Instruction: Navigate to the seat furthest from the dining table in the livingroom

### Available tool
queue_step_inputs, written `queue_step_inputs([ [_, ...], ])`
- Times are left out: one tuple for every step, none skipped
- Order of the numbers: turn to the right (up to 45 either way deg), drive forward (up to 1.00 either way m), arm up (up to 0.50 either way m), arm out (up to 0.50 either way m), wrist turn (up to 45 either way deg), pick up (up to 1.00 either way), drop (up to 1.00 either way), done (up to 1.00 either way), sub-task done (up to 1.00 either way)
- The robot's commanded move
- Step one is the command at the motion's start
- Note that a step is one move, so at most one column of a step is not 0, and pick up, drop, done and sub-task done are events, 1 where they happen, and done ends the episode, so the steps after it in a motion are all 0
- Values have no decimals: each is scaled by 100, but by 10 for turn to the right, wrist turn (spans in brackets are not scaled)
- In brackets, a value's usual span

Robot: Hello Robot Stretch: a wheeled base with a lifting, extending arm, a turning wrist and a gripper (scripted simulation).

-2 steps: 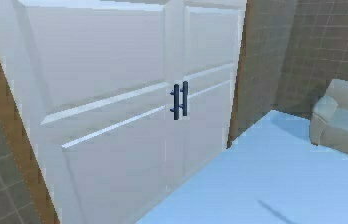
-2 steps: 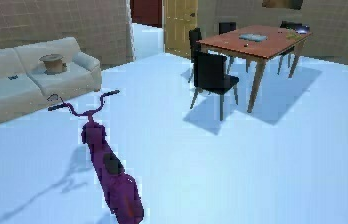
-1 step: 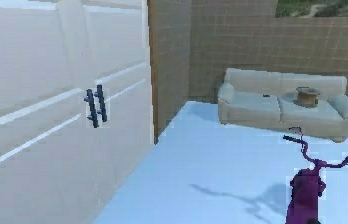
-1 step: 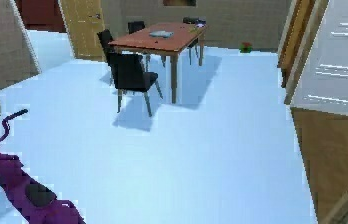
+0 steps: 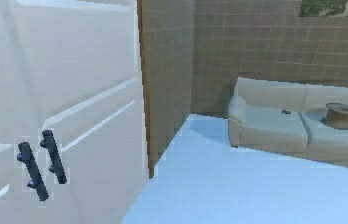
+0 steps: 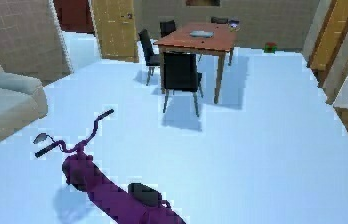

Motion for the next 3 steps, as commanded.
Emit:
queue_step_inputs([
  [180,0,0,0,0,0,0,0,0],
  [0,100,0,0,0,0,0,0,0],
  [330,0,0,0,0,0,0,0,0],
])
